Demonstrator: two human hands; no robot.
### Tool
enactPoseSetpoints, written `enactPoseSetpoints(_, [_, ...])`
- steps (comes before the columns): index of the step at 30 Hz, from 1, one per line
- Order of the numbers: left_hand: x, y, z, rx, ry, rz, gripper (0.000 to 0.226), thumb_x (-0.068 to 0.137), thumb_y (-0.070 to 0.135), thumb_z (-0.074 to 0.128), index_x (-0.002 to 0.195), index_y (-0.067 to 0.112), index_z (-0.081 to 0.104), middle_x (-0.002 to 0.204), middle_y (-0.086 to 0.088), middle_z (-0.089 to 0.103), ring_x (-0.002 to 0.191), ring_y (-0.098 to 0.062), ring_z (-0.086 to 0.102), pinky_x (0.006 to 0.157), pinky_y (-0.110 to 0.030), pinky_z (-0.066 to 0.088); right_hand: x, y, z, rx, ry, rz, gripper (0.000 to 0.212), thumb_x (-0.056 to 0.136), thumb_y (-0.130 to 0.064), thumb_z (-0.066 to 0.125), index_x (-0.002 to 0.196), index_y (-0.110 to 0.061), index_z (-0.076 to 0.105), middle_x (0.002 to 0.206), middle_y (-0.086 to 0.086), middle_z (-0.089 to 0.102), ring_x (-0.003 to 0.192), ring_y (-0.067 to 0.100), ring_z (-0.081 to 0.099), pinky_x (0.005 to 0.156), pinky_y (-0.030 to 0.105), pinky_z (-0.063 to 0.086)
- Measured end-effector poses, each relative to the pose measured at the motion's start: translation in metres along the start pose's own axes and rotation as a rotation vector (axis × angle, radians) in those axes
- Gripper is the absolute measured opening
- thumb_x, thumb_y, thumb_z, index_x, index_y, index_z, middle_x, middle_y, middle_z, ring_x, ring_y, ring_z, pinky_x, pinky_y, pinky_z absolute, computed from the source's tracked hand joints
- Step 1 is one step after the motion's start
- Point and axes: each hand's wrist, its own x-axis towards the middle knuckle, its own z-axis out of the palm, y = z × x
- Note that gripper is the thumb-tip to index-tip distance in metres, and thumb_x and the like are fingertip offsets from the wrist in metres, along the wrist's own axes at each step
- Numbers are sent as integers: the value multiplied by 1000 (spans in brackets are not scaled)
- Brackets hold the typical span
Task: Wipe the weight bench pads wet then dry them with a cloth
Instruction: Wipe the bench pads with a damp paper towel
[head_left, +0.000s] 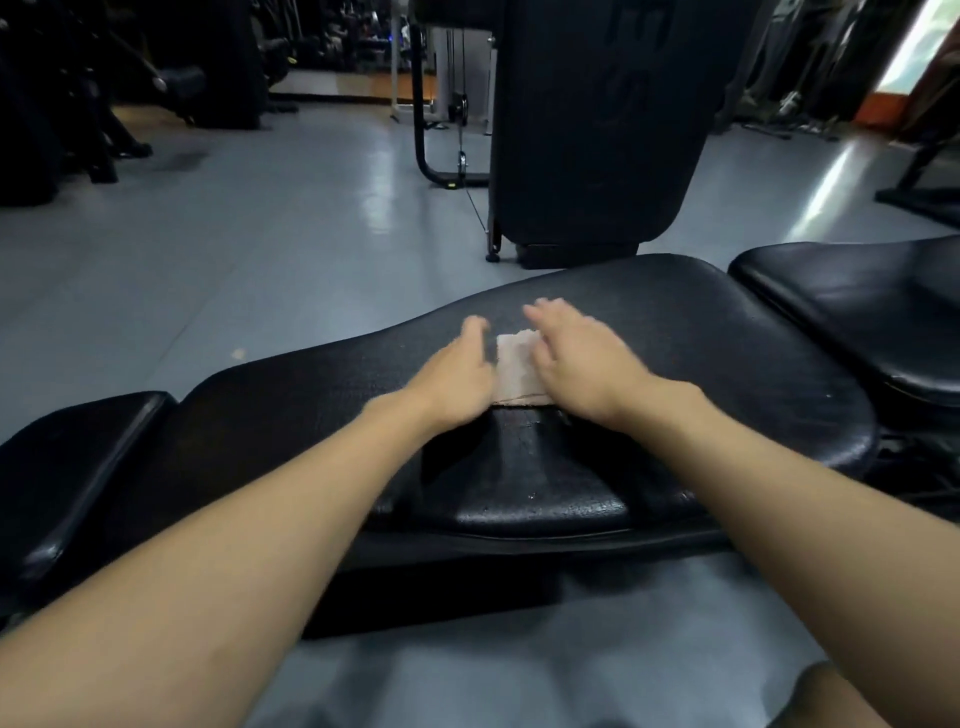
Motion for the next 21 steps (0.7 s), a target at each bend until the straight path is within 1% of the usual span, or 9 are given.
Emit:
enactPoseSetpoints(3, [0,-13,-6,34,-61,-50,63,87,-2,35,146,17,23,156,-4,38,139,-26,39,100,-25,30,1,-11,30,-169,-164,-65,56,105,-38,16,157,-17,12,165,3,13,151,18,6,122,46,4])
enactPoseSetpoints(6, [4,-13,-6,81,-60,-17,59,90,2,34,146,16,24,155,-5,39,137,-28,41,107,-30,32,-3,10,27,-258,-168,-51,56,104,-36,15,157,-18,11,165,2,10,151,18,4,120,45,0])
enactPoseSetpoints(9, [8,-14,-6,154,-67,13,50,97,12,35,146,18,26,143,-11,52,127,-31,49,102,-34,38,-10,45,5,-292,-203,50,57,104,-36,16,158,-19,8,166,2,2,152,17,0,121,45,-2])
enactPoseSetpoints(11, [10,-11,-5,241,-68,61,50,99,20,36,148,22,27,133,-14,57,122,-32,51,93,-34,39,-18,75,-10,-313,-196,129,56,104,-36,18,157,-19,10,166,3,4,152,18,1,121,46,1])
enactPoseSetpoints(13, [13,-7,-1,318,-69,117,51,99,33,40,149,29,29,126,-15,59,121,-33,52,93,-34,40,-30,102,-24,-310,-176,218,55,104,-36,18,156,-19,13,165,4,7,152,18,2,121,47,3])
enactPoseSetpoints(16, [12,-4,4,408,-86,118,53,96,51,42,147,40,33,140,-13,49,133,-30,45,107,-43,39,-49,128,-41,-281,-141,364,54,102,-35,18,154,-18,17,164,4,10,152,19,4,120,48,7])
enactPoseSetpoints(18, [9,-4,4,429,-92,100,54,96,54,41,148,43,31,151,-12,39,141,-27,36,111,-46,35,-61,133,-47,-260,-154,436,55,102,-35,19,154,-19,18,165,3,9,152,18,5,120,48,8])
enactPoseSetpoints(19, [7,-3,4,431,-93,104,54,97,54,41,149,44,30,154,-12,35,143,-25,33,113,-46,33,-66,133,-49,-259,-153,451,54,101,-36,19,152,-19,22,164,2,13,151,18,7,120,48,9])
enactPoseSetpoints(21, [5,-1,3,436,-91,114,54,98,53,41,150,45,29,157,-13,30,146,-24,28,114,-46,30,-70,132,-48,-292,-92,436,46,99,-38,21,138,-21,36,155,4,29,146,20,18,118,52,13])
